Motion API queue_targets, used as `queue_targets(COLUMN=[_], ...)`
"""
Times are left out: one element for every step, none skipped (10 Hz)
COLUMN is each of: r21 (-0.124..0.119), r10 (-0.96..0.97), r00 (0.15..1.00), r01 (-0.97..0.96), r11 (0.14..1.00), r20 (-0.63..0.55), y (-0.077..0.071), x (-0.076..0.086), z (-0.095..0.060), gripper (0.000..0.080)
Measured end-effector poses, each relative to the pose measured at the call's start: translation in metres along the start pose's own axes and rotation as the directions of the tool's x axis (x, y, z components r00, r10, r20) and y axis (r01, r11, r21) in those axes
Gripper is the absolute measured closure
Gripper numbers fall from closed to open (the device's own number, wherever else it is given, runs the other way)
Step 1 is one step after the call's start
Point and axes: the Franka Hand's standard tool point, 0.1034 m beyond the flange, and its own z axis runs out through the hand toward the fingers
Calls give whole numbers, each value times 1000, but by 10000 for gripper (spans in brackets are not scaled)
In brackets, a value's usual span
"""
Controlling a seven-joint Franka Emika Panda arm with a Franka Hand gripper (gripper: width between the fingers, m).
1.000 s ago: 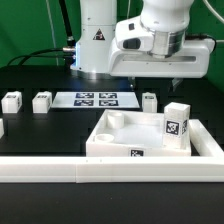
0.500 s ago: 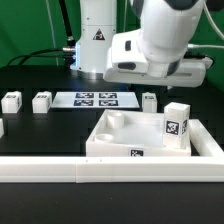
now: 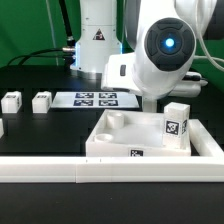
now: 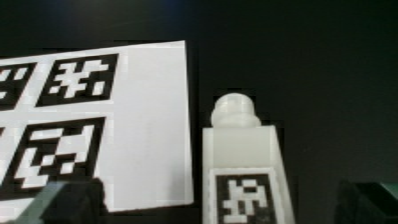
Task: Assemble square table
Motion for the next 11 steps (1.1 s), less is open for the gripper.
queue_targets(r21=[-1, -2, -2, 4, 26, 40, 50, 59, 59, 57, 56], r10=[2, 3, 4, 5, 9, 7, -1, -7, -8, -7, -8], r00=[1000, 1000, 1000, 1000, 1000, 1000, 1000, 1000, 998, 996, 995], r01=[-2, -3, -4, -5, -10, -7, 1, 8, 12, 12, 13], r11=[1000, 1000, 1000, 1000, 1000, 999, 999, 998, 998, 998, 998], r20=[-2, -2, -1, 0, 8, 6, -3, -28, -67, -87, -98], y=[1, 2, 2, 2, 0, -5, -8, -11, -14, -15, -16], x=[1, 1, 1, 1, -1, 0, 2, 8, 15, 18, 21], z=[1, 1, 1, 1, 4, 7, 9, 9, 12, 14, 14], gripper=[150, 150, 150, 150, 150, 150, 150, 150, 150, 150, 150])
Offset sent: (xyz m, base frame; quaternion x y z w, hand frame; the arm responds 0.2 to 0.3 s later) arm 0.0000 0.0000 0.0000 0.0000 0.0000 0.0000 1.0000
